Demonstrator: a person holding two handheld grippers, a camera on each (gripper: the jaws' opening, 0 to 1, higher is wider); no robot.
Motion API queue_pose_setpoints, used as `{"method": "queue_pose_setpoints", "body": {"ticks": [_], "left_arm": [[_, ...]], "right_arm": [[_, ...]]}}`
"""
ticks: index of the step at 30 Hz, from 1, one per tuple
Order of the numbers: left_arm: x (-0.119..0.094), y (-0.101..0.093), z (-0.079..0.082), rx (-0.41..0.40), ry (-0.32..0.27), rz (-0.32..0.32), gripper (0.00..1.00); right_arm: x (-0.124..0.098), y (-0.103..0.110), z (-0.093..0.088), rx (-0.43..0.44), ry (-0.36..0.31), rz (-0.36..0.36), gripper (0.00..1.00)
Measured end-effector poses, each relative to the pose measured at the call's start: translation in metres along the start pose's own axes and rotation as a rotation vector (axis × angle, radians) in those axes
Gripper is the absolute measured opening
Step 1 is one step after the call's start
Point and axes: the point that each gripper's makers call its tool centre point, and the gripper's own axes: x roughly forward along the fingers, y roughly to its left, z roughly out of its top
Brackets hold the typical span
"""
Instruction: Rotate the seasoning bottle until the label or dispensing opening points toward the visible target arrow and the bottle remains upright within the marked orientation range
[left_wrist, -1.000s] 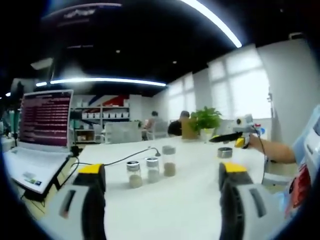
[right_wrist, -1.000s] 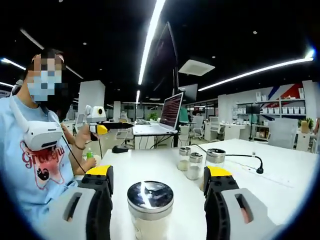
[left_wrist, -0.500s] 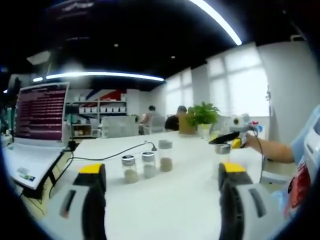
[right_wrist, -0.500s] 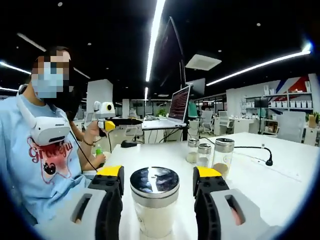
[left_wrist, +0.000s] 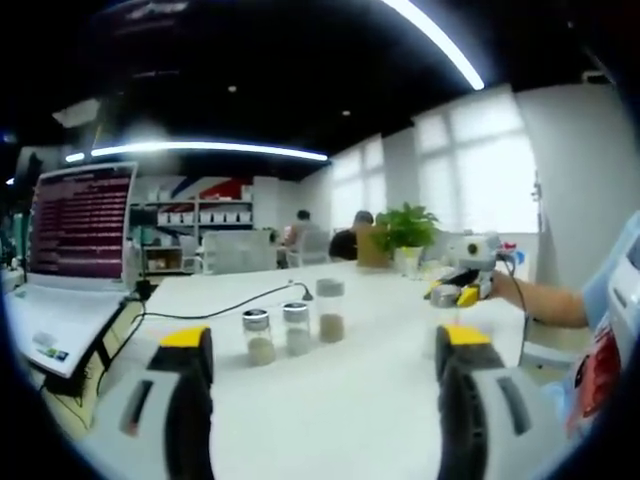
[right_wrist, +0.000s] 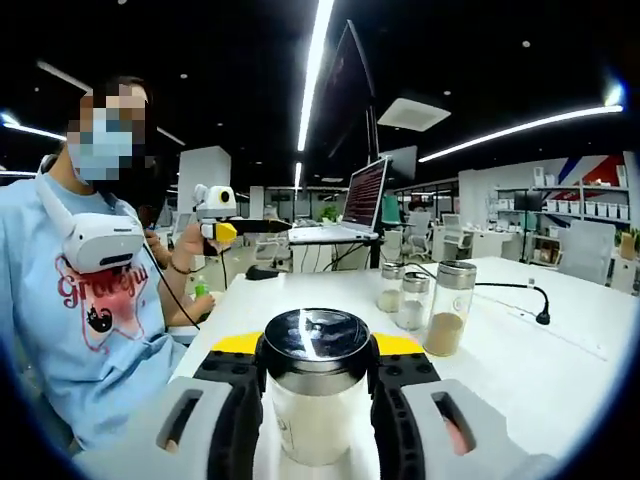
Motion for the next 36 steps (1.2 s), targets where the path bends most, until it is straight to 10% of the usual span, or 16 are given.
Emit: {"method": "queue_pose_setpoints", "body": {"ticks": [36], "left_arm": [[-0.0053,0.0075,0.0000,-0.018,-0.005,0.025,0.97]], "right_arm": [[0.0024,-0.0025,0.0006,0.024,-0.009,-0.169,0.39]]}}
